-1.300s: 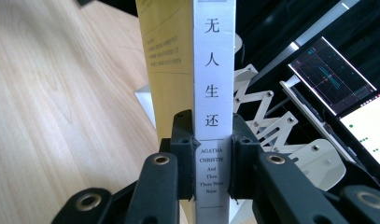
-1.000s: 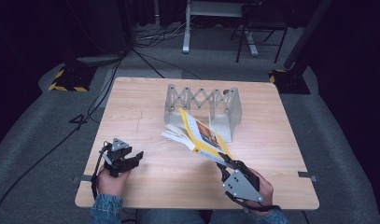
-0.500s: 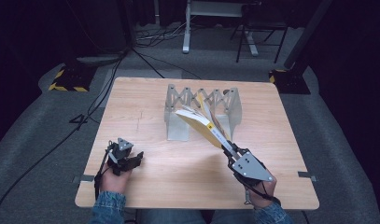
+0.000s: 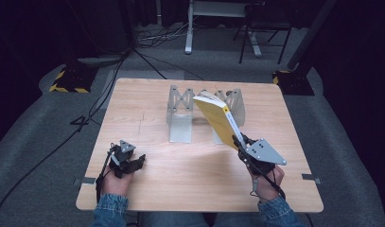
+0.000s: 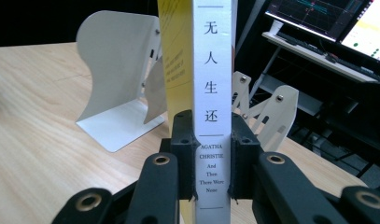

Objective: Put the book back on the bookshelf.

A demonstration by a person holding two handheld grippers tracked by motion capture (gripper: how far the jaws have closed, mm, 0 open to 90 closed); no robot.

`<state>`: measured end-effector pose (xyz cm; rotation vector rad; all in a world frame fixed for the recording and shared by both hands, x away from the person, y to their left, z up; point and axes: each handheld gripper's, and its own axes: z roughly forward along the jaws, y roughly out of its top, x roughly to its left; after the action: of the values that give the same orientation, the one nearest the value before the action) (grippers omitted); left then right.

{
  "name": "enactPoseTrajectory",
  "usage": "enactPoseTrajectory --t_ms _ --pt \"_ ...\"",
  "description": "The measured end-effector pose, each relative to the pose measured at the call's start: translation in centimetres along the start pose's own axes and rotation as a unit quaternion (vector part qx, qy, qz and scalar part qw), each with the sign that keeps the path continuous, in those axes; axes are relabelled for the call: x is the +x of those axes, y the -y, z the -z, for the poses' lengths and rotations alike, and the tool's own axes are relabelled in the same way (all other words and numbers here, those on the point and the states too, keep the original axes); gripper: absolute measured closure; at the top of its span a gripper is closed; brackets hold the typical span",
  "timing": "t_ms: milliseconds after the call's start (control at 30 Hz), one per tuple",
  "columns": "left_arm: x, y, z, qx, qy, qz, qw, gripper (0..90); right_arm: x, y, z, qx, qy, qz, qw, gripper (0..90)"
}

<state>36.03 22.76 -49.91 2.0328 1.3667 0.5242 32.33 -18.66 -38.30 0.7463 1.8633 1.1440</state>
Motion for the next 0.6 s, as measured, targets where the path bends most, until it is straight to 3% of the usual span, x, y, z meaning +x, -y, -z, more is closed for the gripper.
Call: enactPoseTrajectory --t_ms 333,500,600 --pt "0.0 0.0 0.0 -0.001 0.002 -0.003 1.0 45.1 -1.7 0.1 -1.3 -0.006 0.015 -0.035 0.9993 76.3" --pt "-0.2 0.0 0.0 -0.001 0.002 -0.002 1.0 44.8 -2.9 0.2 -1.9 -0.008 0.029 -0.066 0.9974 76.3" --pt "-0.2 0.0 0.0 -0.002 0.003 -0.002 1.0 44.7 -3.4 0.2 -2.2 -0.008 0.035 -0.073 0.9967 76.3"
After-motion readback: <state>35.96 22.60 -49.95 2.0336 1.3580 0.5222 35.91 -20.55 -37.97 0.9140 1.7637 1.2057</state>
